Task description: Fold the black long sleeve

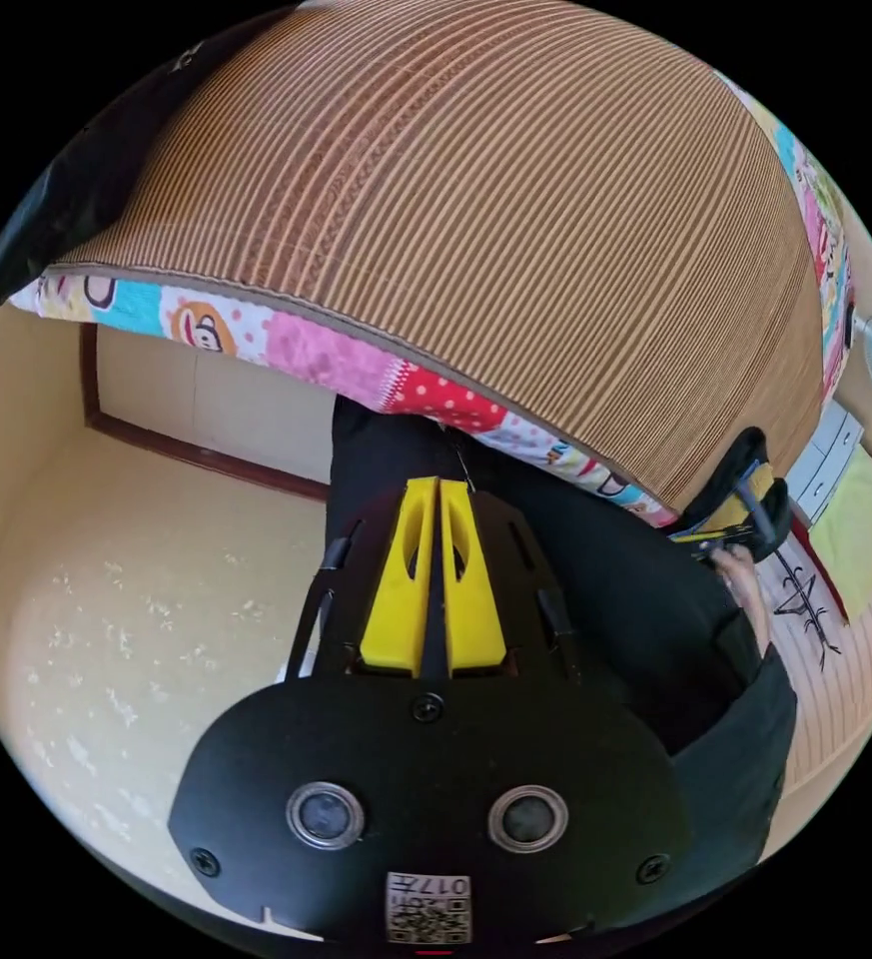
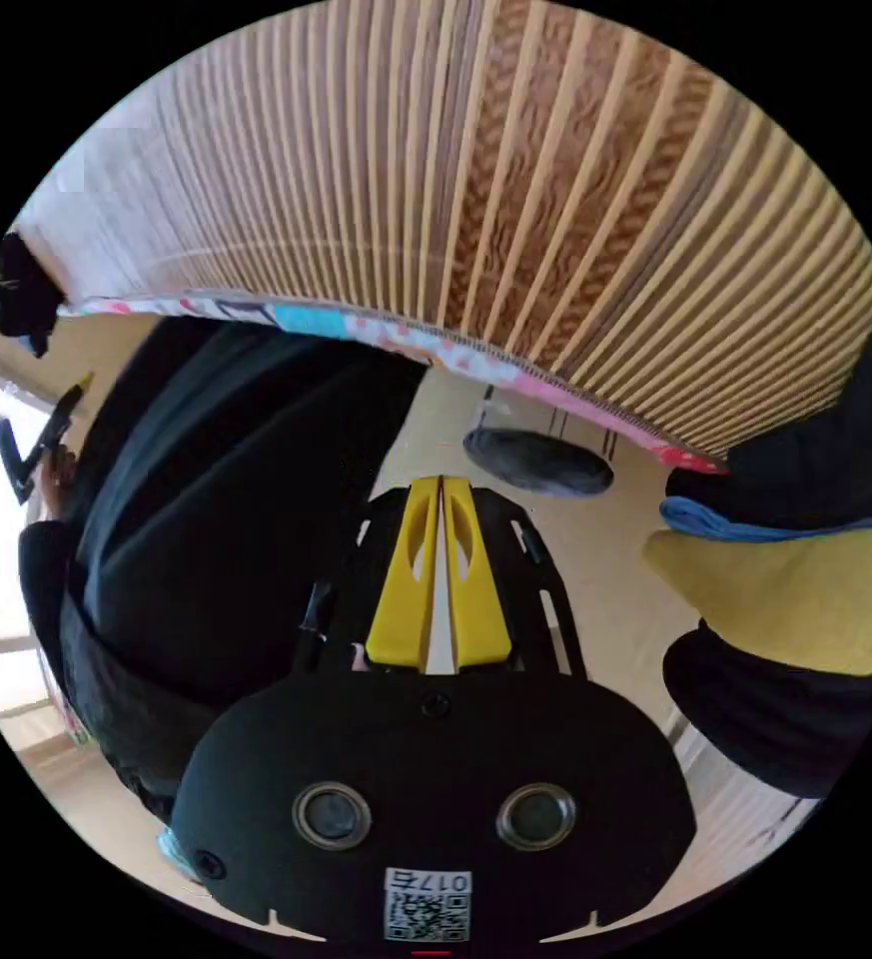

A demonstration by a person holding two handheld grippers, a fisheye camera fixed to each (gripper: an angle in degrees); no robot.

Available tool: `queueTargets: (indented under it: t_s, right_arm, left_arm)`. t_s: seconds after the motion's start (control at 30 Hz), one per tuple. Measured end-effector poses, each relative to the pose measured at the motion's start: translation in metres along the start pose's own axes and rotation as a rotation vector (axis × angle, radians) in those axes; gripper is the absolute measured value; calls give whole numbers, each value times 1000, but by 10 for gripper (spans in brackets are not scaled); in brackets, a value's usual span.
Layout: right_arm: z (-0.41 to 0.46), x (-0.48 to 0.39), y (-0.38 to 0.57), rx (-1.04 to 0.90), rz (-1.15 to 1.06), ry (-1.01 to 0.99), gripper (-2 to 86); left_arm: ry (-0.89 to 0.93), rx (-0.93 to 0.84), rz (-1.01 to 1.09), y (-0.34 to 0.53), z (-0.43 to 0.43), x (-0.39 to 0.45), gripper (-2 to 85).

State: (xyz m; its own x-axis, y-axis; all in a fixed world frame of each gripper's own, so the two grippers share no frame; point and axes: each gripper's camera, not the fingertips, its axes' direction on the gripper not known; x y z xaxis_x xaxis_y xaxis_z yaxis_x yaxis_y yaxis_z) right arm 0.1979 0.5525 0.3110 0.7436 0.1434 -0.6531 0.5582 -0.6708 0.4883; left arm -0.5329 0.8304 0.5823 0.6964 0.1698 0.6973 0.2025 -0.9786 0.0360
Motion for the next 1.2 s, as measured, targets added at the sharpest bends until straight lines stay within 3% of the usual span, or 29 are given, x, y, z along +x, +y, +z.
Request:
queueTargets:
  t_s: [0.03, 0.1, 0.27, 0.4, 0.47, 0.67, 0.8, 0.93, 1.0, 1.07, 1.13, 1.2]
  right_arm:
    - [28, -4, -12, -108, 82, 99, 4]
    - [52, -14, -20, -131, 148, 144, 4]
    - [63, -47, -24, -22, 39, -227, 5]
    - [43, -43, -20, -15, 75, -284, 5]
    - [11, -40, -11, 47, 118, -275, 5]
    - [-75, -71, 17, 333, 109, -261, 4]
    - [-82, -102, 16, 401, 93, -244, 4]
    - [-46, -130, -13, 328, 118, -176, 4]
    - [-19, -137, -27, 275, 143, -142, 4]
    - [19, -143, -39, 231, 166, -134, 4]
    - [44, -142, -43, 240, 168, -182, 4]
    - [63, -135, -40, 300, 183, -277, 3]
  left_arm:
    - [18, 15, -2, 2, -2, -4, -6]
    - [117, 66, -39, 9, -3, -28, -4]
    - [359, 95, -208, 22, 24, -96, 10]
    - [650, 277, -395, 45, 29, -164, 53]
    - [688, 364, -411, 51, 20, -185, 63]
    - [491, 670, -211, 58, -75, -212, 77]
    - [417, 842, -46, 59, -139, -201, 86]
    - [283, 744, 52, 26, -138, -173, 109]
    - [227, 547, 42, -6, -99, -160, 110]
    - [159, 558, -21, -2, -82, -160, 81]
    - [237, 565, -77, 4, -71, -172, 59]
    - [463, 580, -102, 20, -63, -200, 49]
